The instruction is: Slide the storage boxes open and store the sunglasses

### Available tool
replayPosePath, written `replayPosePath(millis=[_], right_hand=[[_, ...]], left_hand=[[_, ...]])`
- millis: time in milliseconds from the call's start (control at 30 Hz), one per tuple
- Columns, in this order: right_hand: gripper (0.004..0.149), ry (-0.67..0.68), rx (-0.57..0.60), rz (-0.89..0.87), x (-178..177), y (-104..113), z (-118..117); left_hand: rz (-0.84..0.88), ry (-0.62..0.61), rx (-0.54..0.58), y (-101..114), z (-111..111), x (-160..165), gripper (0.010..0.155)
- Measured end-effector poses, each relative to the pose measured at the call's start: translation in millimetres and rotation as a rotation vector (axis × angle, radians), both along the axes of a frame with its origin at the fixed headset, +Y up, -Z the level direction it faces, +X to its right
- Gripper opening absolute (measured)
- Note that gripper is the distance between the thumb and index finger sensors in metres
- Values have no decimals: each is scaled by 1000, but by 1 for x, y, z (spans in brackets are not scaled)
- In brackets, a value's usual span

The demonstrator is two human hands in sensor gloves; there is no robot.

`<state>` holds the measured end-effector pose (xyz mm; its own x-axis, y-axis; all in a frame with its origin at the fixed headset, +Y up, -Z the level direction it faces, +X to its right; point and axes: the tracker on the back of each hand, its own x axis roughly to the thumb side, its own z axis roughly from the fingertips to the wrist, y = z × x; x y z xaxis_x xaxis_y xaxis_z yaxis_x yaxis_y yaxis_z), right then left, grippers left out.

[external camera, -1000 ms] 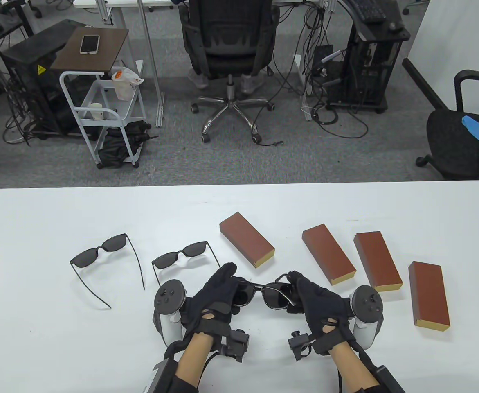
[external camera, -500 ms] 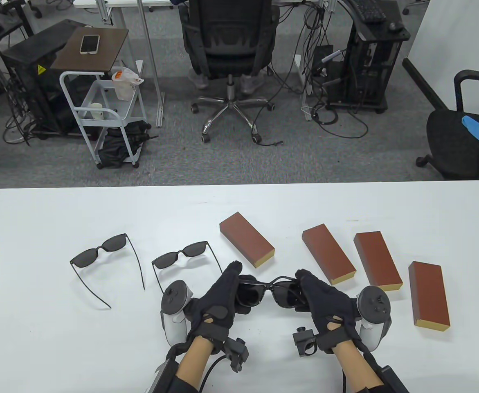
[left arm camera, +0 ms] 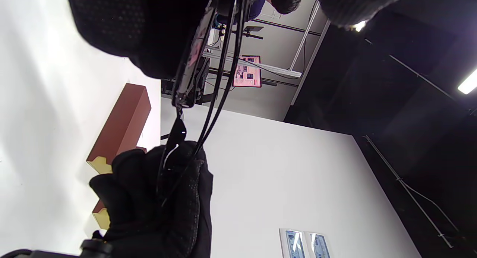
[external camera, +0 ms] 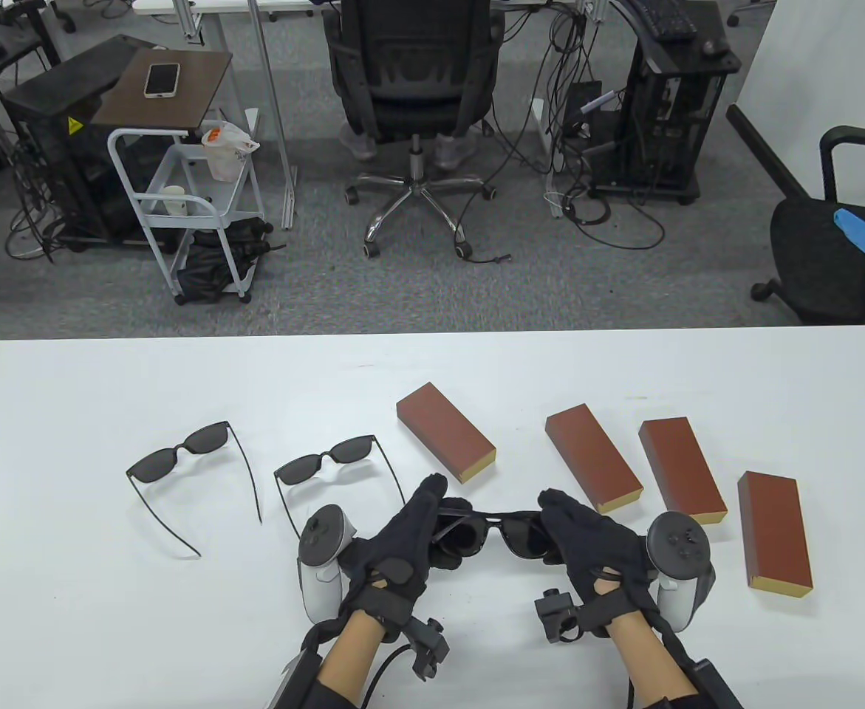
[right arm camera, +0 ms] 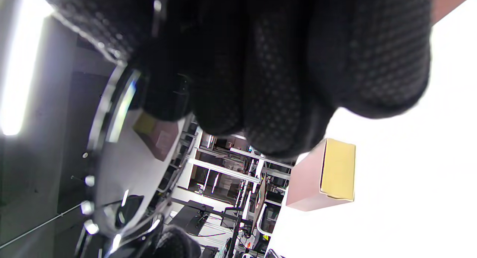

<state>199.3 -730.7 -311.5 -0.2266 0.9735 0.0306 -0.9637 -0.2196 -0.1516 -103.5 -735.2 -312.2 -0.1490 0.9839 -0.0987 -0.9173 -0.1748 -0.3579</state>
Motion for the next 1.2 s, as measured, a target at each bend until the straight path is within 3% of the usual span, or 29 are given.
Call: replayPosePath(millis=[333, 467, 633, 800, 933, 1200], right_hand=[[39, -32, 50, 103, 1, 6, 2], [40, -31, 103, 216, -2, 12, 5], [50, -23, 232, 410, -13, 22, 11], [48, 116, 481, 711, -41, 39, 23], [43, 155, 553, 880, -64, 42, 32], [37, 160, 582, 1175, -83, 37, 37]], left_hand=[[-230, 24, -58, -6, -3, -3, 61], [-233, 50, -66, -11, -3, -3, 54], [-208, 57, -65, -16, -4, -4, 52], [-235, 43, -37, -11, -4, -4, 52], [-245, 4, -18, -12, -5, -2, 52], [-353, -66, 31, -14, -7, 1, 52]])
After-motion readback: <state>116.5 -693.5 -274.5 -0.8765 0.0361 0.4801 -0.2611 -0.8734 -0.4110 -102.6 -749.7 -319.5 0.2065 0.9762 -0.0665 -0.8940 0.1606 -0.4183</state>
